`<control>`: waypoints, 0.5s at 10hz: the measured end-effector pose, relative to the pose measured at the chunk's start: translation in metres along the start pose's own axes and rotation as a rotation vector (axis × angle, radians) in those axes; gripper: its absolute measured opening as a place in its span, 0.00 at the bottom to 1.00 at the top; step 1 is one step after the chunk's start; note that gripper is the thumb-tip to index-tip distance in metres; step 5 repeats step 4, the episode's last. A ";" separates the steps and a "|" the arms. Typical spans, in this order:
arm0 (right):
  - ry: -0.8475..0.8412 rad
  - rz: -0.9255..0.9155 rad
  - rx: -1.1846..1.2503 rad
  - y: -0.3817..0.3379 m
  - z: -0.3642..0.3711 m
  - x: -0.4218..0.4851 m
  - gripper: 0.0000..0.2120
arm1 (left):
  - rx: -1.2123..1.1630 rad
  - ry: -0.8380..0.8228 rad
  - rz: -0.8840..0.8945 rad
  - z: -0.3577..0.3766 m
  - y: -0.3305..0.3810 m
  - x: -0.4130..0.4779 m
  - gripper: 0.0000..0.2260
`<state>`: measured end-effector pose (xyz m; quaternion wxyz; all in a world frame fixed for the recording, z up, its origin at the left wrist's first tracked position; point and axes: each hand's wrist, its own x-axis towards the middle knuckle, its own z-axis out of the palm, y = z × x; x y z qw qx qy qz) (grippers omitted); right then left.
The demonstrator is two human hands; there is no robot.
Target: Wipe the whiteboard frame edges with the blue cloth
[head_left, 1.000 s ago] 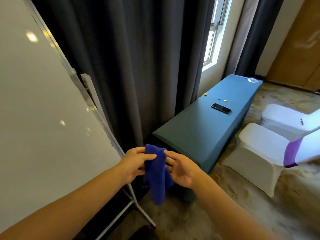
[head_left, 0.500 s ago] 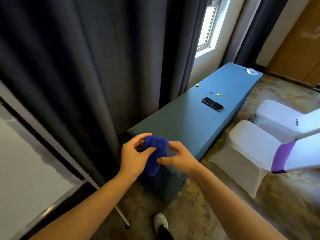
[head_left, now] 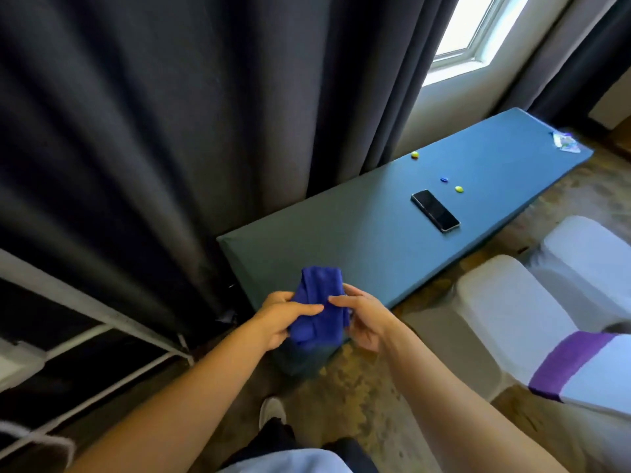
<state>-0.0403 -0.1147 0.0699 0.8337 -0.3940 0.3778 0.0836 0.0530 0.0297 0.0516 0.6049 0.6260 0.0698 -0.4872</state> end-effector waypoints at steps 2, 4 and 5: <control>0.142 0.106 -0.229 -0.009 -0.025 0.034 0.18 | -0.300 0.361 0.055 0.035 -0.026 0.029 0.08; 0.039 0.180 -0.613 -0.007 -0.051 0.055 0.16 | -0.344 0.646 -0.045 0.066 -0.056 0.032 0.21; 0.039 0.180 -0.613 -0.007 -0.051 0.055 0.16 | -0.344 0.646 -0.045 0.066 -0.056 0.032 0.21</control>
